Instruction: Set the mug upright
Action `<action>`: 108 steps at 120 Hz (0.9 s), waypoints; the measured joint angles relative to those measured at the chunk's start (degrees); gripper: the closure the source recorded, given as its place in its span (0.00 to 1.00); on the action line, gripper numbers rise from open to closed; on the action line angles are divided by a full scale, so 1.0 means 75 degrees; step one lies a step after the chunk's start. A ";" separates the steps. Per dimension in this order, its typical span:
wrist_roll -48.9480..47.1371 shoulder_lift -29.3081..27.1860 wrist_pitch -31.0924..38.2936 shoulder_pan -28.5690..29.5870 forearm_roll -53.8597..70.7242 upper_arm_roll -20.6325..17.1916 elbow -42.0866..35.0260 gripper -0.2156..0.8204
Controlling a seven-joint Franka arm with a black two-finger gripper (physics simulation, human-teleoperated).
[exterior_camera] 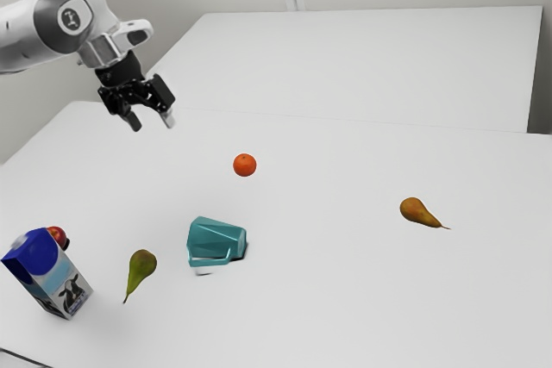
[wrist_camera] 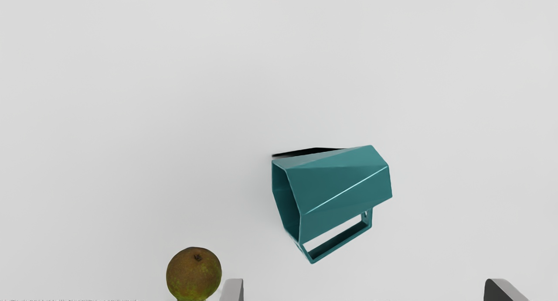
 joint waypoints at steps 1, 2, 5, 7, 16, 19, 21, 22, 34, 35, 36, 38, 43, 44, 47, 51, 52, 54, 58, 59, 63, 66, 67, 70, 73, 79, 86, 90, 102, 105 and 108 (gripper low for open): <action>-0.0008 -0.0046 0.0023 -0.0002 -0.0056 0.0005 -0.0092 0.21; -0.0015 -0.0092 0.0048 -0.0007 -0.0110 0.0013 -0.0186 0.21; -0.0036 -0.0212 0.0128 -0.0014 -0.0259 0.0038 -0.0443 0.21; -0.0050 -0.0280 0.0185 -0.0013 -0.0356 0.0053 -0.0602 0.21; -0.0106 -0.0519 0.0444 -0.0020 -0.0879 0.0183 -0.1372 0.21; -0.0123 -0.0567 0.0519 -0.0004 -0.1069 0.0247 -0.1603 0.21; -0.0132 -0.0587 0.0565 0.0005 -0.1185 0.0280 -0.1740 0.21; -0.0137 -0.0594 0.0587 0.0010 -0.1239 0.0294 -0.1799 0.21; -0.0064 -0.0611 0.0968 0.0019 -0.1788 0.0373 -0.2419 0.21; -0.0052 -0.0611 0.1008 0.0019 -0.1839 0.0375 -0.2472 0.21; -0.0041 -0.0612 0.1049 0.0018 -0.1889 0.0377 -0.2525 0.21; -0.0017 -0.0612 0.1134 0.0017 -0.1982 0.0380 -0.2633 0.21; 0.0050 -0.0613 0.1336 0.0013 -0.2199 0.0385 -0.2864 0.21; 0.0065 -0.0611 0.1373 0.0013 -0.2240 0.0386 -0.2901 0.21; 0.0118 -0.0600 0.1480 0.0013 -0.2350 0.0387 -0.3002 0.21; 0.0187 -0.0584 0.1604 0.0021 -0.2468 0.0388 -0.3109 0.21; 0.0205 -0.0580 0.1633 0.0023 -0.2493 0.0388 -0.3134 0.21; 0.0243 -0.0561 0.1700 0.0029 -0.2538 0.0389 -0.3194 0.21; 0.0331 -0.0509 0.1846 0.0040 -0.2634 0.0389 -0.3297 0.21; 0.0354 -0.0495 0.1882 0.0043 -0.2659 0.0389 -0.3319 0.21; 0.0453 -0.0437 0.2035 0.0053 -0.2802 0.0389 -0.3456 0.21; 0.0534 -0.0399 0.2155 0.0059 -0.2920 0.0389 -0.3569 0.21; 0.0560 -0.0388 0.2193 0.0061 -0.2960 0.0389 -0.3602 0.21; 0.0639 -0.0360 0.2304 0.0065 -0.3081 0.0389 -0.3694 0.21; 0.0716 -0.0332 0.2414 0.0068 -0.3188 0.0389 -0.3776 0.21; 0.0868 -0.0284 0.2619 0.0070 -0.3385 0.0390 -0.3934 0.21; 0.1062 -0.0244 0.2815 0.0079 -0.3618 0.0390 -0.4107 0.21; 0.1175 -0.0230 0.2904 0.0092 -0.3728 0.0390 -0.4176 0.21; 0.1619 -0.0110 0.3097 0.0096 -0.4182 0.0439 -0.4318 0.21; 0.1767 -0.0075 0.3131 0.0115 -0.4342 0.0475 -0.4343 0.21; 0.1917 -0.0050 0.3160 0.0143 -0.4486 0.0499 -0.4368 0.21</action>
